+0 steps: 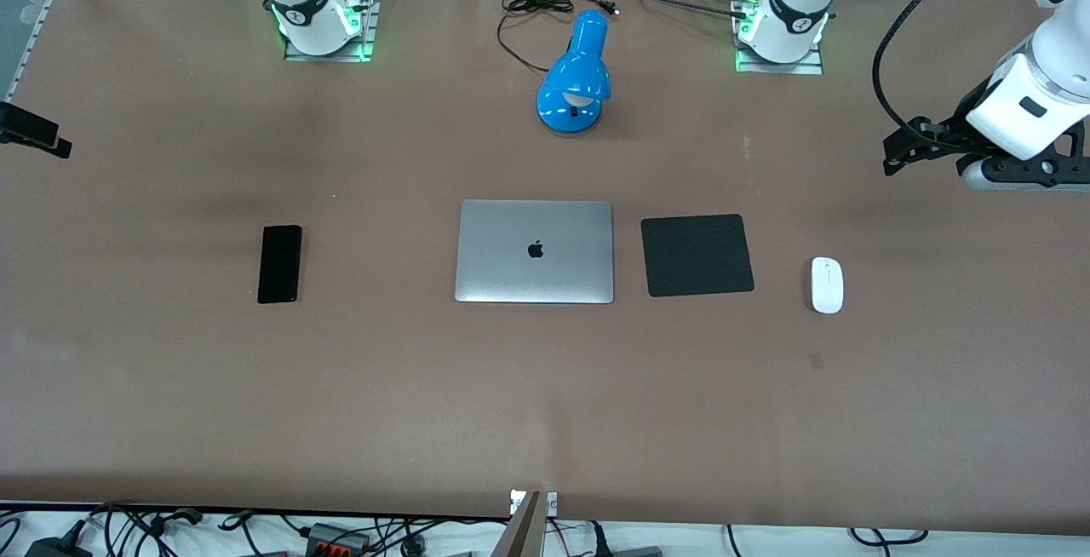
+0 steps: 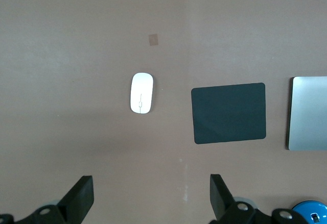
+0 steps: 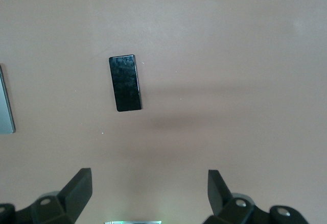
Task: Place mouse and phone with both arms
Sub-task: 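Reach the right gripper toward the black phone while the left gripper reaches the mouse, then lower the right gripper onto the phone while the left gripper grasps the mouse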
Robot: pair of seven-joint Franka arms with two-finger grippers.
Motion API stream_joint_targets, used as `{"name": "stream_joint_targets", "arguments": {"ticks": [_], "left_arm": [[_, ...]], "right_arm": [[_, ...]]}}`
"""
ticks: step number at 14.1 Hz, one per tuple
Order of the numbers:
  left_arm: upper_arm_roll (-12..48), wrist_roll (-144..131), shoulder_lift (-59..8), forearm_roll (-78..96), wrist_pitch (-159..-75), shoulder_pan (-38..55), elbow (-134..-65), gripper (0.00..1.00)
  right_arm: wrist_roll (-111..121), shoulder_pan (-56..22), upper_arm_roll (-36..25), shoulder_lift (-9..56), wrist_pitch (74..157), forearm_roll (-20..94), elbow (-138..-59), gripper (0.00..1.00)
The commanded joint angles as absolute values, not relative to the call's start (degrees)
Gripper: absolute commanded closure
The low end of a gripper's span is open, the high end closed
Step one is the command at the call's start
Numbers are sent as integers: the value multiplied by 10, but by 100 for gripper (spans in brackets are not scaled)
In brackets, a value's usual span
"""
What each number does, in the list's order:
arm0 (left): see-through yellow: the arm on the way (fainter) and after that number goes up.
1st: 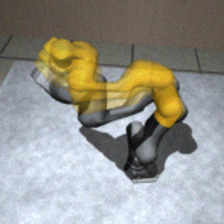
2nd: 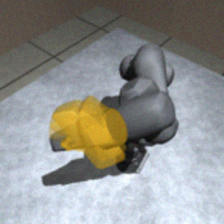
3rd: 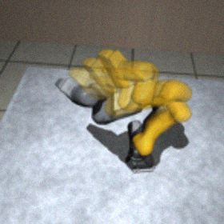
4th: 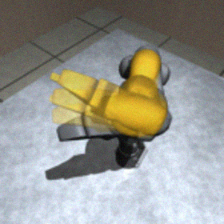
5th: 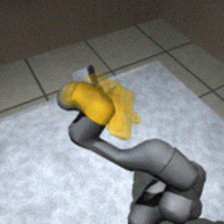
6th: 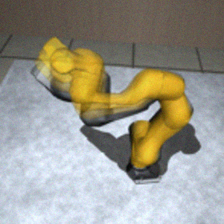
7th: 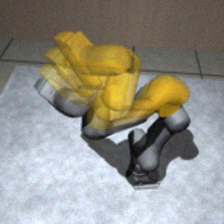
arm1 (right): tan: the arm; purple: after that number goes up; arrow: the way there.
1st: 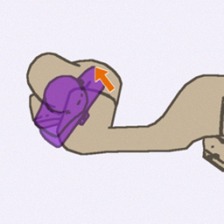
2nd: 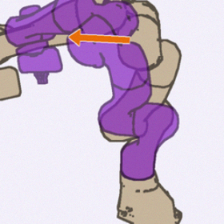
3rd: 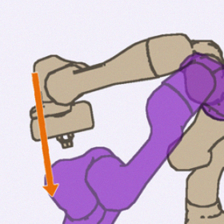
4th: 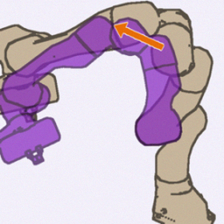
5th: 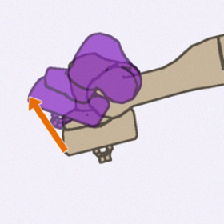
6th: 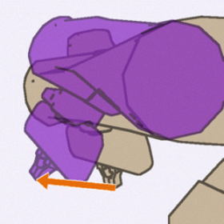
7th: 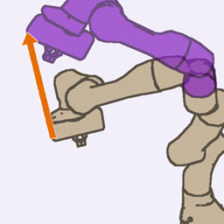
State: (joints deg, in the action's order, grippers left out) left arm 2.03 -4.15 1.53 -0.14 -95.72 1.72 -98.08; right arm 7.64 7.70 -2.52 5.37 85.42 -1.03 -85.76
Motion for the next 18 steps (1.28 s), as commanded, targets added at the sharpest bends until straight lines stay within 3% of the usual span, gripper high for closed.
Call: {"name": "stream_joint_targets", "arguments": {"ticks": [1, 8, 12, 18], "left_arm": [[18, -46, 1, 4, -944, 18, -961, 0], [17, -40, -80, 5, -873, 21, -940, 0], [17, -27, -154, 4, -889, 14, -923, 0], [15, 4, -233, 2, -1197, -19, -1054, 0]], "right_arm": [[91, 81, -23, 92, 866, -12, -854, 0], [61, 30, -15, 262, 1004, 18, -885, 0], [19, 9, -15, 267, 1199, 18, -1032, 0], [-4, -10, -14, 269, 1310, 18, -1123, 0]]}}
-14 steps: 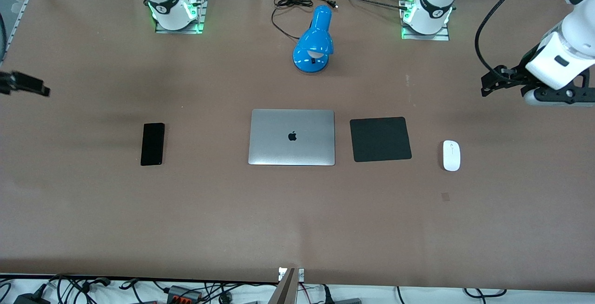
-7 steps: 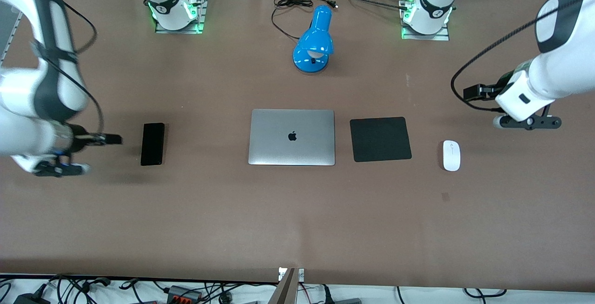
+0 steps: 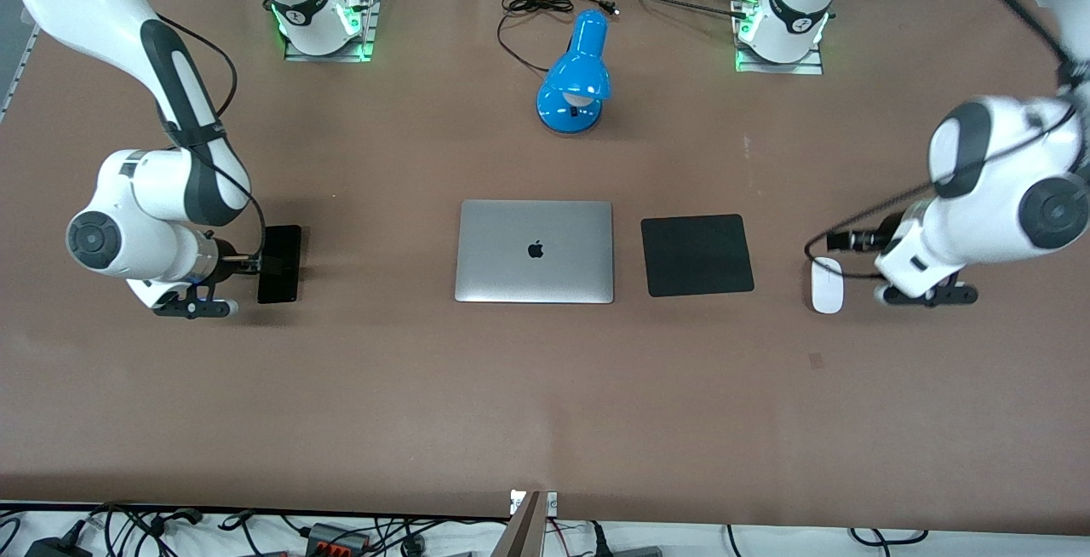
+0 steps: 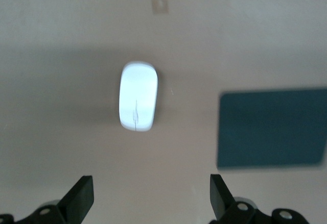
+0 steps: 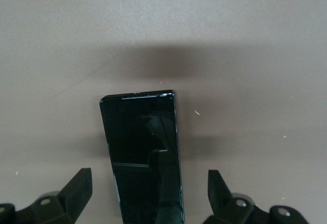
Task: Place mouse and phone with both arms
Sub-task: 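Lower the right gripper onto the phone while the left gripper grasps the mouse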
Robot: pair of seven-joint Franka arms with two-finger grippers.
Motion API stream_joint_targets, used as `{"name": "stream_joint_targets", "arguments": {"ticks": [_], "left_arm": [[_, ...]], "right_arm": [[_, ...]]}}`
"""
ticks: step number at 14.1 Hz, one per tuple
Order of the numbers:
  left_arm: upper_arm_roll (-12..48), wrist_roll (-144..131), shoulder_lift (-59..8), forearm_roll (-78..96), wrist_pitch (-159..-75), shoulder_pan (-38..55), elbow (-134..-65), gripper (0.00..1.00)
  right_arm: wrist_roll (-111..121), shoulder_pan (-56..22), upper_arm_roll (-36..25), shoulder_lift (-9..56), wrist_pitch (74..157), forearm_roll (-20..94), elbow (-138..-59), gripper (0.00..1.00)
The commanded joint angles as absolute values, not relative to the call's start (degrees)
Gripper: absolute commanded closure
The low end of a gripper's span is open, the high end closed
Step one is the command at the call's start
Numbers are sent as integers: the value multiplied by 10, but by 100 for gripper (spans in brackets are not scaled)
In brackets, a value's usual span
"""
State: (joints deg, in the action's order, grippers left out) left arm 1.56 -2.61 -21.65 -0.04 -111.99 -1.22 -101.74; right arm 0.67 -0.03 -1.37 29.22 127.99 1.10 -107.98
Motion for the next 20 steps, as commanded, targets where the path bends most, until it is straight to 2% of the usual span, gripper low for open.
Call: {"name": "stream_joint_targets", "arguments": {"ticks": [1, 6, 11, 13, 14, 17, 18, 20], "left_arm": [[14, 27, -245, 2, -1242, -25, -1069, 0], [15, 104, -266, 1, -1463, -43, -1188, 0], [18, 120, -285, 1, -1553, -42, -1226, 0], [18, 124, -292, 1, -1589, -43, -1234, 1], [18, 124, -292, 1, -1596, -42, -1236, 13], [18, 124, -289, 1, -1596, -42, -1235, 59], [18, 123, -287, 1, -1596, -42, -1233, 69], [18, 123, -273, 1, -1592, -41, -1225, 72]], "right_arm": [[-5, -12, -14, 269, 1325, 18, -1135, 0], [-4, -14, -14, 277, 1360, 17, -1157, 0], [5, -14, -15, 278, 1364, 13, -1162, 0], [16, -14, -15, 277, 1394, 11, -1177, 0], [25, -14, -14, 277, 1412, 11, -1187, 0], [26, -14, -15, 279, 1419, 11, -1192, 0], [26, -14, -15, 280, 1420, 11, -1192, 0], [26, -14, -15, 283, 1424, 11, -1195, 0]]}}
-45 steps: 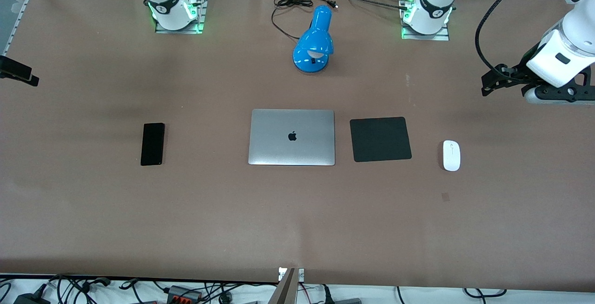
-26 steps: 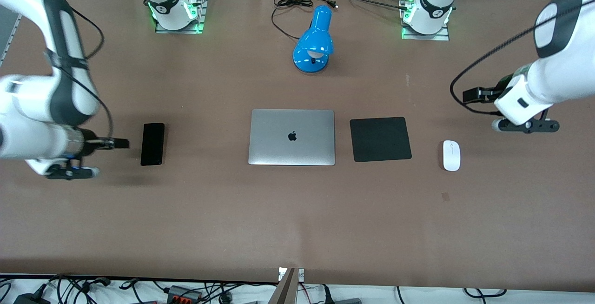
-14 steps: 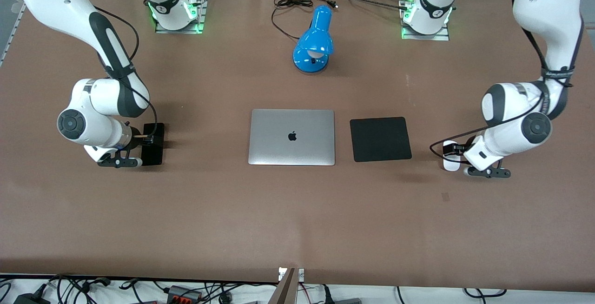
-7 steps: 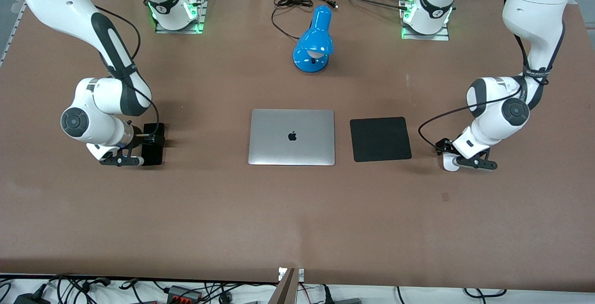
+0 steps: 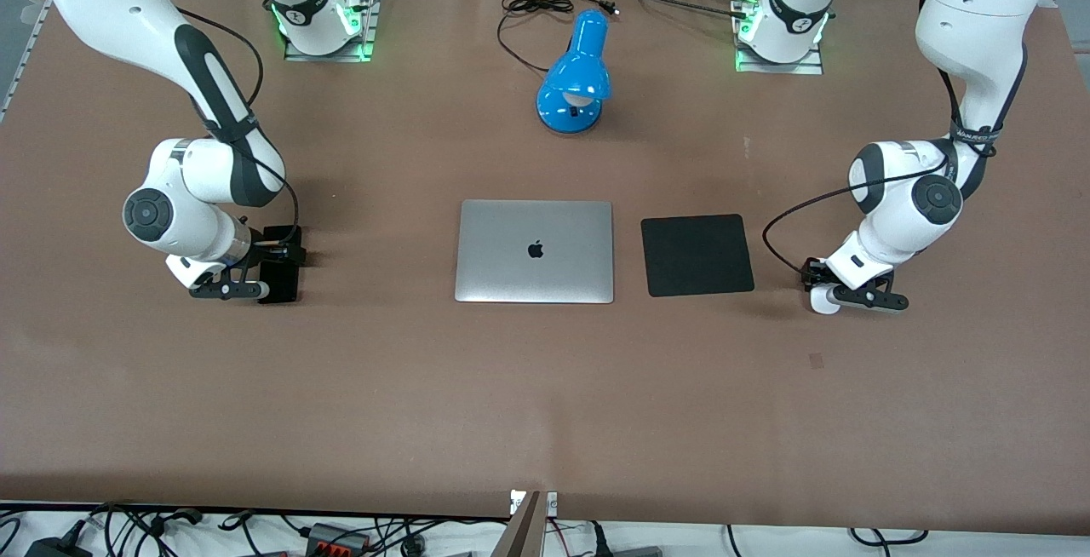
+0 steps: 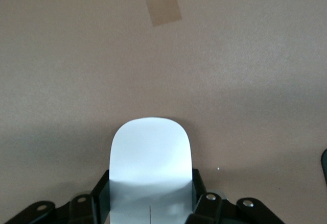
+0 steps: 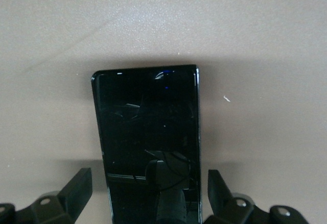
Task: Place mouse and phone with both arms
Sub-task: 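Lift the phone with the right gripper while the left gripper lifts the mouse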
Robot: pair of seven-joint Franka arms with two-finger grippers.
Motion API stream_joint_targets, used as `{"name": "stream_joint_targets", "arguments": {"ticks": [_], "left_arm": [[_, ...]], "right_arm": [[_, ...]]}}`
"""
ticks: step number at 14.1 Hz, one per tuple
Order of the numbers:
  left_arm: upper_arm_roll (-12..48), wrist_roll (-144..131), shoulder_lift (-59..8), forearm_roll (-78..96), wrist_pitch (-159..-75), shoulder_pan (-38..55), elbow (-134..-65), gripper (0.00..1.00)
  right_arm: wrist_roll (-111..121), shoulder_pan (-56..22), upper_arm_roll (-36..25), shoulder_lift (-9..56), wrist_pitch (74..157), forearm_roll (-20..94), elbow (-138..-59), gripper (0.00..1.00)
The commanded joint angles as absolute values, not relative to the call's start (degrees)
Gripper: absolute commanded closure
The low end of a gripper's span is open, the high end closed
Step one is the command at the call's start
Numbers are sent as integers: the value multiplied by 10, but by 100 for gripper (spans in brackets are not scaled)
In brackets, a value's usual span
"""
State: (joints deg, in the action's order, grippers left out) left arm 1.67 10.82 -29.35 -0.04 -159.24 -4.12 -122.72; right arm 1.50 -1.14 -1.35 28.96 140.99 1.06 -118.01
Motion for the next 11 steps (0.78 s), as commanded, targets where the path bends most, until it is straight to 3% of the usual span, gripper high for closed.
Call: {"name": "stream_joint_targets", "arguments": {"ticks": [1, 3, 7, 8, 9, 10, 11], "left_arm": [[18, 131, -261, 1, -1583, -40, -1221, 72], [18, 136, -237, 1, -1520, -41, -1197, 72], [25, 129, -193, 2, -1231, -39, -1079, 72], [30, 128, -185, 3, -1168, -40, -1053, 72], [32, 119, -179, 4, -1121, -39, -1029, 72], [46, 94, -172, 4, -1068, -39, -1000, 72], [65, 70, -171, 4, -1029, -40, -978, 71]], "right_arm": [[26, -14, -15, 283, 1433, 11, -1201, 0], [26, -13, -15, 284, 1443, 11, -1207, 0], [28, -13, -15, 284, 1443, 11, -1207, 0], [32, -13, -15, 283, 1443, 11, -1207, 18], [33, -13, -15, 282, 1443, 11, -1207, 47], [34, -13, -15, 282, 1441, 11, -1204, 66], [33, -13, -15, 281, 1441, 11, -1202, 73]]}}
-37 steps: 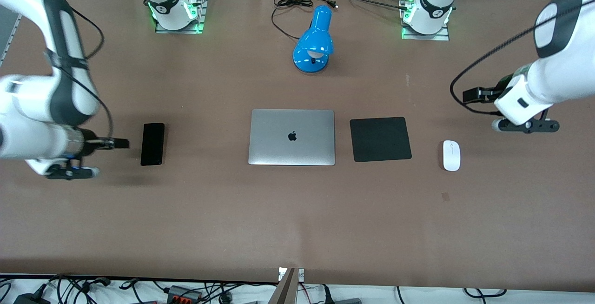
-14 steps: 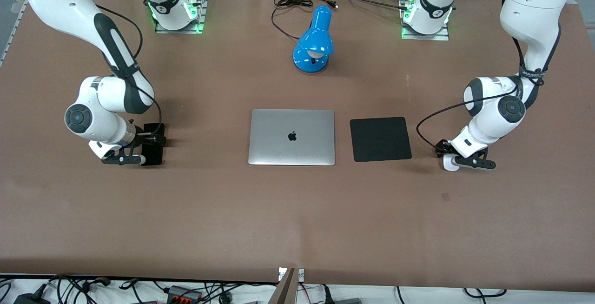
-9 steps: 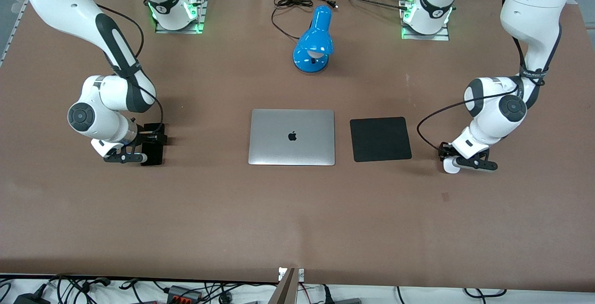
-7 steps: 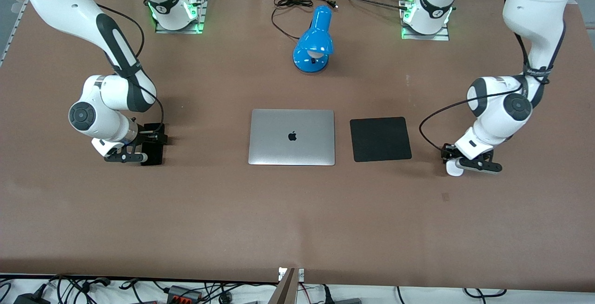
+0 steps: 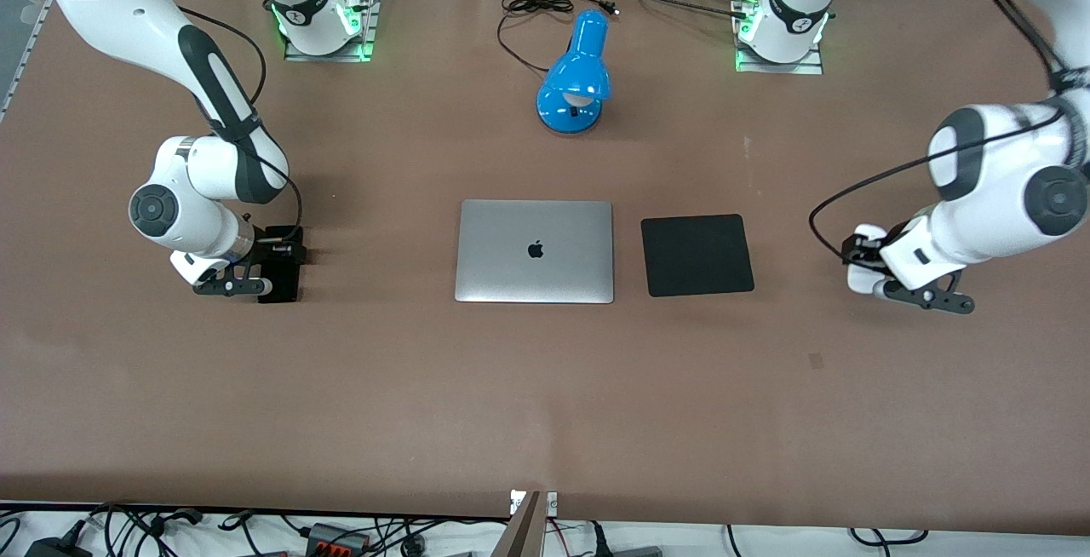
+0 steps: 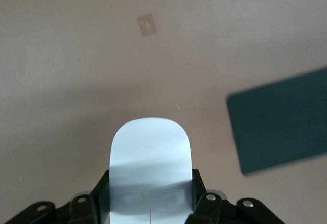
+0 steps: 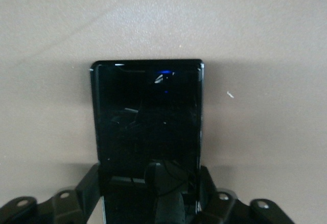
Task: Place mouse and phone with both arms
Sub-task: 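Lift the phone with the right gripper while the left gripper lifts the mouse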
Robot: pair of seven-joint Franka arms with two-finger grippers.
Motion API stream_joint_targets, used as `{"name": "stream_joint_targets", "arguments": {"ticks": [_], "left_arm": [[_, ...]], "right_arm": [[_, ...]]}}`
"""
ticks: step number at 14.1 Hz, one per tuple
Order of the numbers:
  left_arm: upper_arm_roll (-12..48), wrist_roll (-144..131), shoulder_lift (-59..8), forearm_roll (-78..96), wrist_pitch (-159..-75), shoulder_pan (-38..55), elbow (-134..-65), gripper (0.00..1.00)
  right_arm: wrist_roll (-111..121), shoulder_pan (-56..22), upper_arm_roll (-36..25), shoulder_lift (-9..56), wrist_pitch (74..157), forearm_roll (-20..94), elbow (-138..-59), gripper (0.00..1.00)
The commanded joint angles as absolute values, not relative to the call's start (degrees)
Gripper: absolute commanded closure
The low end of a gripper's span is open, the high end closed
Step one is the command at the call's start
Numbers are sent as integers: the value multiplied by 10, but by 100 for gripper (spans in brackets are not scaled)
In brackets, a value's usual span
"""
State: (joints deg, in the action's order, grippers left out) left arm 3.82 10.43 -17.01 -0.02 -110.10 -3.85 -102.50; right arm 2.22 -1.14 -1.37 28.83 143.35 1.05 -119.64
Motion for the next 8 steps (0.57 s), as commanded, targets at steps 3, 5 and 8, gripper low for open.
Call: {"name": "stream_joint_targets", "arguments": {"ticks": [3, 5, 8], "left_arm": [[126, -36, -171, 2, -1010, -39, -951, 71], [160, -99, -173, 2, -1015, -38, -952, 71], [194, -179, -184, -4, -1025, -20, -970, 73]], "right_arm": [[22, -38, -12, 284, 1439, 15, -1185, 78], [10, -88, -11, 287, 1436, 18, -1161, 78], [-92, -167, -11, 322, 1430, 18, -1114, 78]]}}
